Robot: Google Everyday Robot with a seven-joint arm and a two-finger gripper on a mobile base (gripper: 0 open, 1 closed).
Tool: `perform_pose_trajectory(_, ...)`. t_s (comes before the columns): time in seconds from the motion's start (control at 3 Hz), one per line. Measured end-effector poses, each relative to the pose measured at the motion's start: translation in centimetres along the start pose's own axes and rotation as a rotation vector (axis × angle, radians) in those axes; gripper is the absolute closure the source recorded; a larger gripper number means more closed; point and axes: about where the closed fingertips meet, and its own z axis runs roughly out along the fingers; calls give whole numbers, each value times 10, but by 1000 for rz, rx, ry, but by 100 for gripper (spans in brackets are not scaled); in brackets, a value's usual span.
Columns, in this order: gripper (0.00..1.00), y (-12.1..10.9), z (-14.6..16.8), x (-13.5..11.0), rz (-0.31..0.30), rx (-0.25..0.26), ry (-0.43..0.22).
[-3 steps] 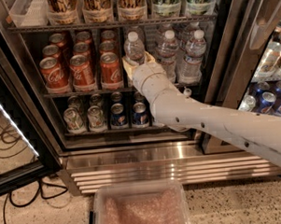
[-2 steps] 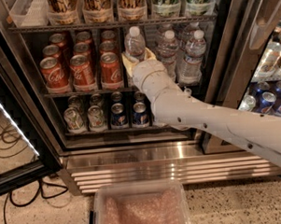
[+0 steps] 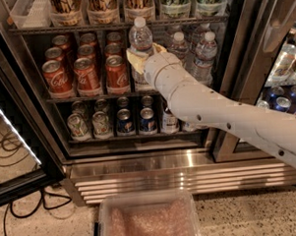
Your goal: Pick water bottle from middle shelf of fridge
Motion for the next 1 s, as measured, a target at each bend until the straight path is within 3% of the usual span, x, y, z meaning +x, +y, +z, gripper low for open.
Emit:
perform_pose_trajectory(0.33, 100, 7, -10, 11, 16, -24, 25)
perform_pose_trajectory(0.67, 100, 40, -43, 35, 62, -110, 87)
perform_pose_trajectory(1.0, 100, 45, -48, 41, 59, -118, 88)
